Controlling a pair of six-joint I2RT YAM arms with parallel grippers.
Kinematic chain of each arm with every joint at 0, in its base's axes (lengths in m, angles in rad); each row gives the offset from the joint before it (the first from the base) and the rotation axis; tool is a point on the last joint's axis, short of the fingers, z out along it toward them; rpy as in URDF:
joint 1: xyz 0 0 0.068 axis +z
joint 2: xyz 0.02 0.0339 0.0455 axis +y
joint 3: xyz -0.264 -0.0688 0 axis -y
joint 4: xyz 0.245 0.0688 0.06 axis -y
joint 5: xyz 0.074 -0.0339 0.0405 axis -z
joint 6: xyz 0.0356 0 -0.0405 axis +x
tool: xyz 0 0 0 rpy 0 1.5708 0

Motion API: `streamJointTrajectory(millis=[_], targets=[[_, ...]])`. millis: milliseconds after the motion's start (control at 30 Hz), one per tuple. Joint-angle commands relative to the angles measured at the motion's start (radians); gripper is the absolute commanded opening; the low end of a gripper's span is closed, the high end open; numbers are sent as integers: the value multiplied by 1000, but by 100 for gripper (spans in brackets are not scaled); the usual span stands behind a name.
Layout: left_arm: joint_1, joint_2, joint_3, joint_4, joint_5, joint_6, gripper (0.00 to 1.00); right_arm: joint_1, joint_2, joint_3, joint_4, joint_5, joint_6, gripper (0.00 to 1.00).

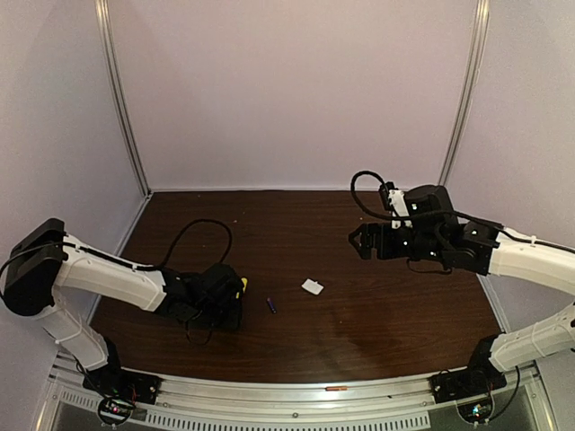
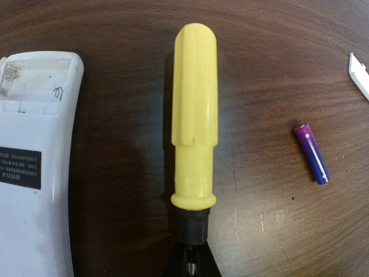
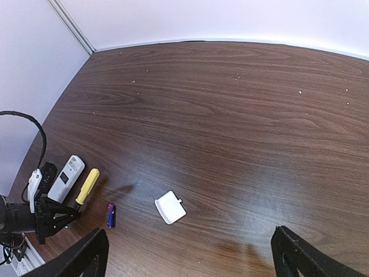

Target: Unload the batteries from the remote control

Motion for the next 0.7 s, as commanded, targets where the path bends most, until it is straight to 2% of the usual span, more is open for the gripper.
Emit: streamJointTrajectory(millis=[0,400,667], targets=[[10,19,24,-19,-24,-141,0,-6,-23,-22,-5,11,17,100],[11,1,22,-89,-76,-273,0,-6,-12,-24,-1,13,15,100],[10,13,27,-116,-82,-304,10,-6,-14,-26,0,15,12,100]])
